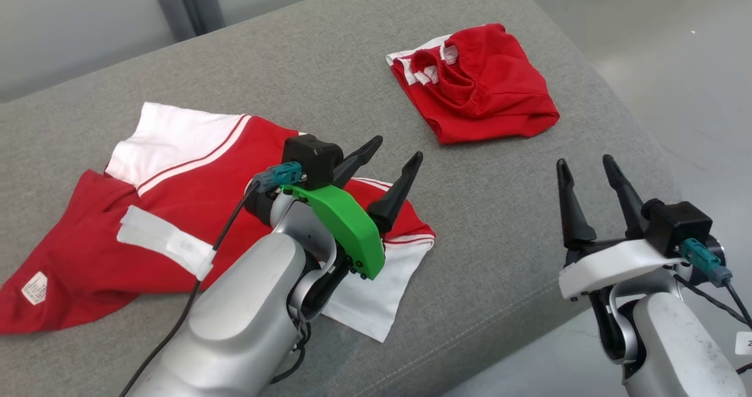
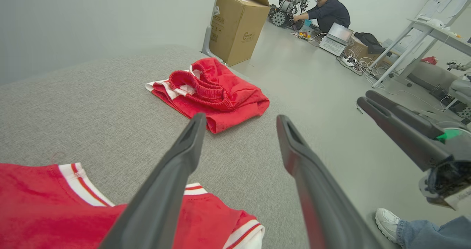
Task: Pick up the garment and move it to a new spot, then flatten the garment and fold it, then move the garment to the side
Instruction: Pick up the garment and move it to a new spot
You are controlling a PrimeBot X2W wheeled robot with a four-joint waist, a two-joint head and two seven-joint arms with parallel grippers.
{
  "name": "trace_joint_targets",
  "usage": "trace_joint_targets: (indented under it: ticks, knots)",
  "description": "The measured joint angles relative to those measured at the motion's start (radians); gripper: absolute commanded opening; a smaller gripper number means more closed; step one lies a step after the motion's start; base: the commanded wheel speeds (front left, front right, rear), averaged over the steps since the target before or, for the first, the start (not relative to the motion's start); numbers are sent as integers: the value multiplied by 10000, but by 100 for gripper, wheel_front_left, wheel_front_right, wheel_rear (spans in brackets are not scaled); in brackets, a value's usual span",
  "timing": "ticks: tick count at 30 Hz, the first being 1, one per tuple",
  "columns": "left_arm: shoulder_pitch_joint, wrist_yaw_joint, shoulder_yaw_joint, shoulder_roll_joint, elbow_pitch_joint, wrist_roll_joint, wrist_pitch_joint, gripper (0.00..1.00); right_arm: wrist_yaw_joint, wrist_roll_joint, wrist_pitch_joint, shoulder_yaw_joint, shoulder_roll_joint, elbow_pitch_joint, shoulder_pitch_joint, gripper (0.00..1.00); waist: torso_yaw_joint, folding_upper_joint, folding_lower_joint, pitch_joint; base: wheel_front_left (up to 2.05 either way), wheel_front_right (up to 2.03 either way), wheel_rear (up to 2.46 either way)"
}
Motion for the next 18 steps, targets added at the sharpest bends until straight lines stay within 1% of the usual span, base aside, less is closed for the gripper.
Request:
trace_joint_targets:
  ticks: [4, 7, 12, 18]
  knots:
    - [-10, -6, -56, 6, -102, -276, -297, 100, -6, 40, -79, -274, -157, 17, 1, 100, 283, 0, 0, -113, 0, 0, 0]
    - [-16, 13, 52, 6, 127, -107, -468, 100, -6, 40, -84, -299, -278, 23, 12, 100, 545, 0, 0, -230, 0, 0, 0]
    - [60, 337, 556, 19, 884, 192, -775, 100, 8, 44, -86, -219, -324, 127, 216, 100, 1073, 0, 0, -468, 0, 0, 0]
    - [1300, 855, 1139, 69, 1302, -173, -1350, 100, 13, 71, -84, -138, -318, 324, 657, 100, 1797, 0, 0, -799, 0, 0, 0]
